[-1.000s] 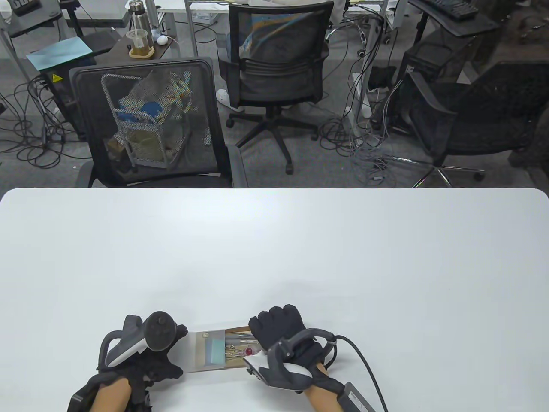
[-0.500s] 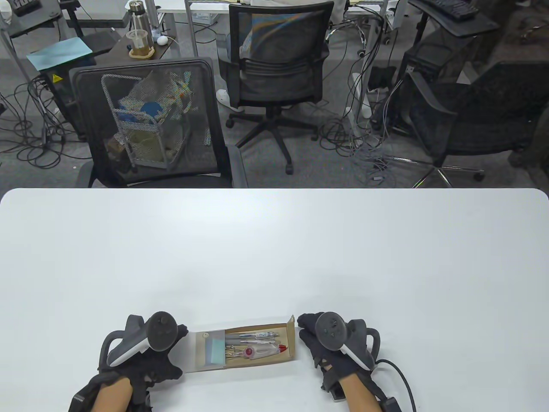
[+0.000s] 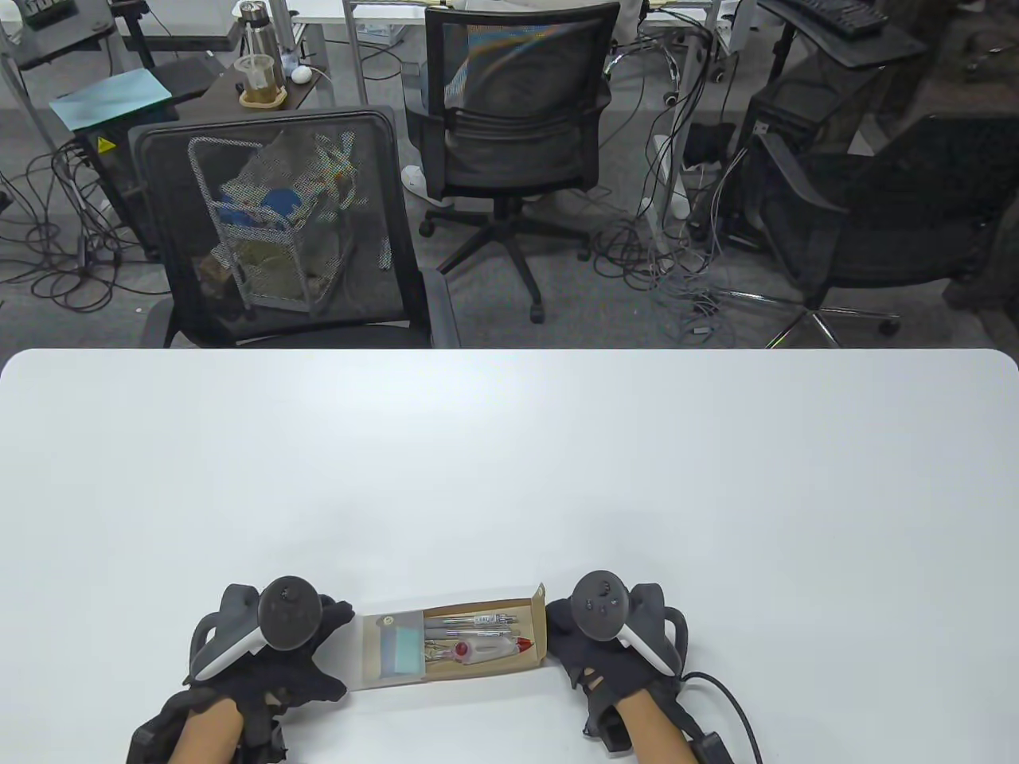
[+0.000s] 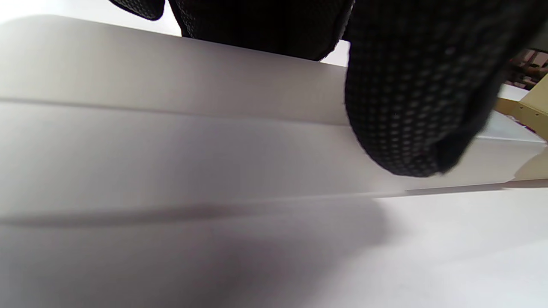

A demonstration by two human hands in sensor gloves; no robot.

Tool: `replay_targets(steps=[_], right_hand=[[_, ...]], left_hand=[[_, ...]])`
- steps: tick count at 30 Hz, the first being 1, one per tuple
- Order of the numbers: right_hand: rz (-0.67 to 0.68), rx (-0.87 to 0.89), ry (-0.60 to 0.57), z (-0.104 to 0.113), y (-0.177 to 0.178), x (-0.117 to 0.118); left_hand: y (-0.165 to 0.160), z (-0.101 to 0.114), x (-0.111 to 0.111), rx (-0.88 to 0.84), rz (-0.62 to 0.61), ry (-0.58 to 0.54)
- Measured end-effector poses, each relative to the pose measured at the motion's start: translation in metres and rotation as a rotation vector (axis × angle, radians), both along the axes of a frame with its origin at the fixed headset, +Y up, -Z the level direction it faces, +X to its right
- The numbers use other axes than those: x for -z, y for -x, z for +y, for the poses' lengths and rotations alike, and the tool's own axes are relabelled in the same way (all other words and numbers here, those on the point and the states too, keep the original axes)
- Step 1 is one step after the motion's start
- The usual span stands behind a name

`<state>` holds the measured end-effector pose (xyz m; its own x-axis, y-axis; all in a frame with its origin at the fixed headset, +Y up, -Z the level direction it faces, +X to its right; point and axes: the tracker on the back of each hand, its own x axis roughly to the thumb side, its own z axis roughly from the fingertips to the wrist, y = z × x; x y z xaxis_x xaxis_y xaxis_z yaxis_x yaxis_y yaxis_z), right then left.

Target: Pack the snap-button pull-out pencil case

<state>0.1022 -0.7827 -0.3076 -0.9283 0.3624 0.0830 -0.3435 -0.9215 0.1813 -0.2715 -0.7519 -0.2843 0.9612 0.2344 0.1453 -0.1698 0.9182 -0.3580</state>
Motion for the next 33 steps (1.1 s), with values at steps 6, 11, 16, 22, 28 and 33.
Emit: replay_targets(steps=[6,11,16,22,28,33], right_hand=[[-0.005,0.0,0.005,-0.001,0.002,0.001],[-0.005,-0.008,0.002,-0.002,0.003,0.002],[-0.003,-0.021,-0.006,-0.002,0.005,0.001],[-0.001,-0.031,-0.012,0.0,0.006,0.0],[0.004,-0.033,-0.009,0.001,0.005,0.0],[0.0,0.031,0.001,0.008,0.001,0.0]], left_hand=[[-0.022,-0.002,0.001,-0.023,-0.036,-0.036],[-0.054,-0.003,0.007,-0.026,-0.069,-0.059],[-0.088,-0.004,0.015,-0.03,-0.099,-0.07],[-0.112,-0.005,0.021,-0.031,-0.119,-0.067],[-0.115,-0.006,0.021,-0.035,-0.129,-0.066],[-0.114,-0.007,0.021,-0.047,-0.13,-0.065]])
